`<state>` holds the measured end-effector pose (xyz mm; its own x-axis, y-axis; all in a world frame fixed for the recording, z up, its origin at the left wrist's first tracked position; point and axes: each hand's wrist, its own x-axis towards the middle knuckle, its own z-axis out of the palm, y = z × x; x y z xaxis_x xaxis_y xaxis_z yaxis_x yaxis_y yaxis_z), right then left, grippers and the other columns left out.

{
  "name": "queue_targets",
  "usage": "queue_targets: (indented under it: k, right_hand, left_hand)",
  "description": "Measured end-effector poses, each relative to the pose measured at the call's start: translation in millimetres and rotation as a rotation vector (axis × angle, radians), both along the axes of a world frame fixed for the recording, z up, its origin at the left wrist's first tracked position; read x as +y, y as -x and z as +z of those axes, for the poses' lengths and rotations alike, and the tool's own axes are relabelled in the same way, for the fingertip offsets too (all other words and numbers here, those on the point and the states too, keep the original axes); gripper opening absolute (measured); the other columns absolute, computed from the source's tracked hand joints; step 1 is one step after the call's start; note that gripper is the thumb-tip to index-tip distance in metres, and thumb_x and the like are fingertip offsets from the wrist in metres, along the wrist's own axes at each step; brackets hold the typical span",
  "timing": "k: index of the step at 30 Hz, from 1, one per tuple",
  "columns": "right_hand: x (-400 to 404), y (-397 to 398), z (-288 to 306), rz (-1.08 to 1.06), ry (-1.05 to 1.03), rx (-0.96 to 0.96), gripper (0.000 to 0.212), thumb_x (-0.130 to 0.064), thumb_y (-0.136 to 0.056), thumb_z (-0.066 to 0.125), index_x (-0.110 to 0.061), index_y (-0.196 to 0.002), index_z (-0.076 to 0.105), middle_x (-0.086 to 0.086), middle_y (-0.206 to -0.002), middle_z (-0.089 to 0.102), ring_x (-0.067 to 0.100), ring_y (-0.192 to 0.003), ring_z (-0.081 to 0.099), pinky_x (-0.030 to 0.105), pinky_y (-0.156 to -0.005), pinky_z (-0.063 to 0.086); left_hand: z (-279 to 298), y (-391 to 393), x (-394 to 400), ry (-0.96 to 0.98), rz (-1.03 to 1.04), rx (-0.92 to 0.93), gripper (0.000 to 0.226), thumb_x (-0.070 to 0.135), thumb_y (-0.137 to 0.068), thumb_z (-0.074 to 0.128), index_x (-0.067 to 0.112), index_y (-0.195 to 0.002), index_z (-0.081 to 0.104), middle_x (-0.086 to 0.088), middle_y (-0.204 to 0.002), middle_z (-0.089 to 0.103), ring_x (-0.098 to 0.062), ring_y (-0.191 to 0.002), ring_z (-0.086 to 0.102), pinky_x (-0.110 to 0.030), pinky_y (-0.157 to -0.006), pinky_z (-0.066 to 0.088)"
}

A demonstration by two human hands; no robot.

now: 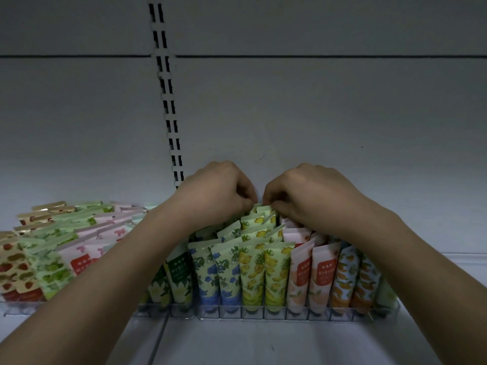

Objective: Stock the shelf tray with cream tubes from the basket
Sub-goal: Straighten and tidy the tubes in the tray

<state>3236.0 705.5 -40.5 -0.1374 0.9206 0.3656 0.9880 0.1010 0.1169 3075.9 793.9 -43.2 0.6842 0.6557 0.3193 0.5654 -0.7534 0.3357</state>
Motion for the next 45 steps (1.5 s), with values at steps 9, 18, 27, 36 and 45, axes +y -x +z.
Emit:
queue_targets:
  k: [9,18,27,36,45]
  right_hand:
    - [0,0,1,-0.011,-0.005,0.028,0.012,-0.036,-0.091,0.060,-0.038,-0.100,0.069,-0.012,-0.097,0.068,0.014,-0.089,0.062,0.031,-0.070,0.050]
    - [-40,30,42,0.159,0.003,0.309,0.012,-0.038,-0.090,0.063,-0.035,-0.095,0.073,-0.034,-0.069,0.061,-0.018,-0.064,0.053,0.006,-0.055,0.038]
    - [-23,74,53,0.224,0.201,0.314,0.006,-0.029,-0.088,0.068,-0.028,-0.086,0.074,-0.011,-0.084,0.071,-0.013,-0.058,0.055,0.002,-0.048,0.035]
    - [-13,68,35,0.224,0.348,0.283,0.010,-0.036,-0.085,0.070,-0.036,-0.076,0.070,-0.039,-0.059,0.056,-0.009,-0.052,0.053,0.005,-0.048,0.037]
    - [-15,69,36,0.269,0.424,0.330,0.008,-0.035,-0.081,0.075,-0.035,-0.073,0.071,-0.032,-0.049,0.054,-0.002,-0.038,0.050,0.008,-0.037,0.033]
  left_hand:
    - [1,1,0,0.037,-0.038,-0.022,0.008,0.029,-0.082,0.069,0.033,-0.085,0.076,0.021,-0.080,0.071,0.004,-0.076,0.064,-0.032,-0.081,0.057]
    - [38,58,-18,0.006,-0.089,-0.068,0.008,0.038,-0.085,0.067,0.034,-0.086,0.074,0.026,-0.071,0.067,0.013,-0.066,0.059,0.000,-0.054,0.038]
    - [-13,107,-44,-0.117,-0.053,-0.303,0.025,0.049,-0.082,0.056,0.033,-0.089,0.074,0.022,-0.074,0.064,0.002,-0.070,0.056,-0.023,-0.063,0.047]
    - [-24,107,-34,-0.186,-0.160,-0.181,0.025,0.045,-0.084,0.057,0.030,-0.093,0.075,0.018,-0.085,0.066,-0.005,-0.082,0.052,-0.024,-0.071,0.039]
    - [-29,104,-34,-0.143,-0.182,-0.208,0.026,0.049,-0.085,0.059,0.029,-0.085,0.075,0.017,-0.089,0.065,-0.007,-0.089,0.053,-0.033,-0.078,0.045]
